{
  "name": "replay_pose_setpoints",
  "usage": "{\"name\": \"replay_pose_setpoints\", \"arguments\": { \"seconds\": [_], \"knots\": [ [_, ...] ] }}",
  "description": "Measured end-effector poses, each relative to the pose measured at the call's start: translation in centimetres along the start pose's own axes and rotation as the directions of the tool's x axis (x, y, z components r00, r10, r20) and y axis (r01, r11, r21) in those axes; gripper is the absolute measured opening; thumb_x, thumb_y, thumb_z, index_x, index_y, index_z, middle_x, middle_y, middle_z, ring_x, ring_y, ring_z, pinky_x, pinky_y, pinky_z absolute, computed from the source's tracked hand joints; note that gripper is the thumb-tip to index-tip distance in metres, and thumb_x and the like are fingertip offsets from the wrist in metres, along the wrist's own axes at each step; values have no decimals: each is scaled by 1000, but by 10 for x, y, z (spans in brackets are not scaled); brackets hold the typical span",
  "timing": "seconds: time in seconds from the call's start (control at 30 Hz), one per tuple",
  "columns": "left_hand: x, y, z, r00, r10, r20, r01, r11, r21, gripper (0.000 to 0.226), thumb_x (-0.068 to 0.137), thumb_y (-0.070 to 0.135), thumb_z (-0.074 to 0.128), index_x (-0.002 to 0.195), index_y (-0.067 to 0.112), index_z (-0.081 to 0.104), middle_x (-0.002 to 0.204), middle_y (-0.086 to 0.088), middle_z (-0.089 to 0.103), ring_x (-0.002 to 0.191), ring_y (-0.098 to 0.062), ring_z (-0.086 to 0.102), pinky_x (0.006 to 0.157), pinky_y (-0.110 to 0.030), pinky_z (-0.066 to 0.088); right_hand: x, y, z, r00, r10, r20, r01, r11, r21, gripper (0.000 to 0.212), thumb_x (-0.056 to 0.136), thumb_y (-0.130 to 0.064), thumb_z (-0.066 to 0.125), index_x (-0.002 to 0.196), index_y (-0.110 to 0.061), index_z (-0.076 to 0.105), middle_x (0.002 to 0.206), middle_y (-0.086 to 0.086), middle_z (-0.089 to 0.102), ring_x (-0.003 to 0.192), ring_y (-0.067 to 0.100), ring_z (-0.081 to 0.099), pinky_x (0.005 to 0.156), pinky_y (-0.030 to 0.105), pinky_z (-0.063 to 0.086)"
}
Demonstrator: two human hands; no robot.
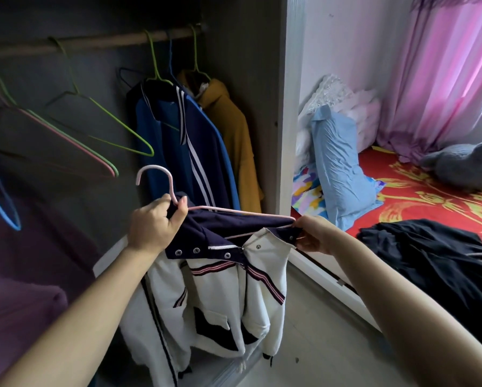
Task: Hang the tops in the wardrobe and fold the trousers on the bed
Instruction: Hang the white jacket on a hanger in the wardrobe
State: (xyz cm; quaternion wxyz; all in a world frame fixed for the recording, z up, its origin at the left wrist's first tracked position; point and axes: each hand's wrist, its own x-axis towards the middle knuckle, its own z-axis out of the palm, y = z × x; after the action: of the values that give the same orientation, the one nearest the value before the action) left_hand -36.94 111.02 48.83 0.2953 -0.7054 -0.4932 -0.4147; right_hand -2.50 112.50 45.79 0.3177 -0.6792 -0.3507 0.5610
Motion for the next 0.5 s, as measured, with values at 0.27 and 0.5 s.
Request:
{"name": "replay_pose_setpoints", "arguments": {
  "seconds": [0.27,0.5],
  "knots": [
    [-5,-6,2,992,115,47,-108,985,-136,51,100,39,45,69,4,65,60,-6,63,47,-27,60,42,-29,46,2,1,-2,977,-173,-128,120,931,-345,17,95,-14,54,99,-4,67,81,13,72,57,19,70,58,29,61],
    [-26,10,5,985,64,160,-28,975,-221,58,90,67,49,68,15,65,59,3,61,50,-19,59,46,-29,46,-9,-13,4,997,-52,-57,10,822,-570,26,100,-17,42,105,-1,63,87,16,74,67,23,74,57,29,60]
  ]
}}
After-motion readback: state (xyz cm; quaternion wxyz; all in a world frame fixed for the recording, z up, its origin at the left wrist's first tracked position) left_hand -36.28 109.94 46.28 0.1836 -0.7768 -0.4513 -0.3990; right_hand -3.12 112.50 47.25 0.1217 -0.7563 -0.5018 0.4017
